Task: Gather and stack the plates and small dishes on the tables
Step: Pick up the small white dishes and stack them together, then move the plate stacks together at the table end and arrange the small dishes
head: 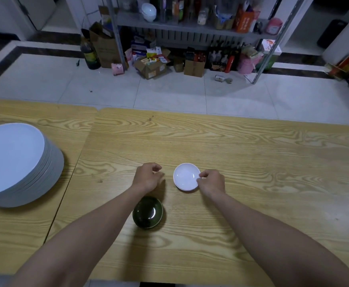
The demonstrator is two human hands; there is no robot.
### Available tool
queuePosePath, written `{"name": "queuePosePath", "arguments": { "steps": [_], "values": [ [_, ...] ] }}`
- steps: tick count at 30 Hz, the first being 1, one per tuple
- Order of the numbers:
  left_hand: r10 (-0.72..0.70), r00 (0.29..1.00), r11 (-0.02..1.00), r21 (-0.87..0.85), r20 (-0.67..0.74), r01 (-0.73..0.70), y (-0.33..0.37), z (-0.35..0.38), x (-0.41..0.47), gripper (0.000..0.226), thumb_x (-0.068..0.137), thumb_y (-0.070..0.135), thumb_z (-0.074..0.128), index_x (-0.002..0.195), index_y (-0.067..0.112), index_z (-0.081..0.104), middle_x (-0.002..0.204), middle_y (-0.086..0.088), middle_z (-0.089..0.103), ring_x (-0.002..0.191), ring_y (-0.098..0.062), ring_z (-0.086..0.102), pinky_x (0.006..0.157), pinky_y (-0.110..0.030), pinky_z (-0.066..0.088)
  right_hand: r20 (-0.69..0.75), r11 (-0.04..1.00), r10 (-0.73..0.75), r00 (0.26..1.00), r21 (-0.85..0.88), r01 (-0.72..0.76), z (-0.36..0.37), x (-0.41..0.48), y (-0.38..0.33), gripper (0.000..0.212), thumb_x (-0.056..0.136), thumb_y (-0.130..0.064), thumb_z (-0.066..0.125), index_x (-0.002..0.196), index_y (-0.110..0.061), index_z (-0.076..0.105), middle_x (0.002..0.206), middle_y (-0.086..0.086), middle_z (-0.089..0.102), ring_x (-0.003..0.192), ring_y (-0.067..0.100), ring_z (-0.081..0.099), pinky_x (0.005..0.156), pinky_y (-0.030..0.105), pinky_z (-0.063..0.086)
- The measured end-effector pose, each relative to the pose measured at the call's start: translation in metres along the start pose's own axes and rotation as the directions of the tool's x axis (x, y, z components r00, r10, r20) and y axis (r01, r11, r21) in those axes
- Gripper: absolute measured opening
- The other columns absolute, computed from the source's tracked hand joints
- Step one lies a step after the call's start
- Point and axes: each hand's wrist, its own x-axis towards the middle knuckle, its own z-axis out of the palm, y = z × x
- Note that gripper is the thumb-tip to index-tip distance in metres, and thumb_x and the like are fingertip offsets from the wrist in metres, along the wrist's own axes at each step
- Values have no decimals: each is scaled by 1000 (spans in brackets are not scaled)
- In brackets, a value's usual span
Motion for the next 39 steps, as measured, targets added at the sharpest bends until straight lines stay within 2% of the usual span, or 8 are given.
{"name": "queuePosePath", "arguments": {
  "steps": [3,6,9,12,22,26,34,39],
  "values": [
    [151,988,923,360,-17,-135,10,-23,-17,42,92,31,59,131,17,59,134,-6,60,123,-26,51,99,-34,40,100,890,-302,948,-327,318,-11,-17,-9,42,94,-28,59,133,-14,58,137,6,58,126,25,53,99,31,40],
    [238,971,715,678,-6,-171,20,-47,-43,58,95,48,47,148,24,37,159,-5,28,145,-30,24,115,-47,21,290,510,-497,818,-666,545,-18,-40,-31,64,98,-48,46,152,-17,31,156,9,34,145,31,28,119,49,13],
    [236,971,631,764,-26,-133,25,-70,-74,66,97,56,38,154,27,21,165,-5,6,150,-34,2,118,-56,7,368,327,-538,759,-738,590,-17,-69,-58,77,99,-58,36,159,-20,6,166,14,6,151,41,1,118,61,-3],
    [248,963,611,789,-109,-68,20,-97,-108,66,98,57,33,155,27,18,165,-6,3,150,-35,-2,119,-58,7,382,233,-606,697,-753,615,-11,-103,-81,79,100,-59,33,159,-20,-1,166,16,-3,150,44,-6,117,64,-5],
    [167,911,656,732,-378,183,-26,-196,-197,62,98,49,39,153,26,21,164,-6,4,149,-36,1,117,-60,5,418,110,-729,542,-710,695,19,-185,-137,79,99,-59,33,159,-21,-2,166,16,-4,150,45,-4,117,64,-5],
    [152,890,669,708,-429,227,-52,-225,-219,64,98,50,41,153,27,19,164,-9,2,150,-35,2,116,-59,5,429,83,-740,518,-706,703,40,-212,-161,80,99,-60,33,159,-22,-3,166,15,-3,150,45,-4,116,64,-5],
    [123,861,747,617,-494,247,-121,-283,-239,68,95,54,44,153,30,20,162,-12,10,149,-32,7,116,-55,11,411,159,-748,521,-651,742,109,-259,-201,81,98,-63,32,159,-24,-5,166,14,0,151,40,2,118,61,4],
    [128,851,784,577,-510,227,-162,-315,-235,65,95,57,41,151,30,26,159,-13,18,147,-29,14,117,-53,15,378,275,-745,550,-577,769,150,-274,-217,82,95,-69,31,158,-31,-5,166,12,4,152,36,5,119,58,8]
  ]
}}
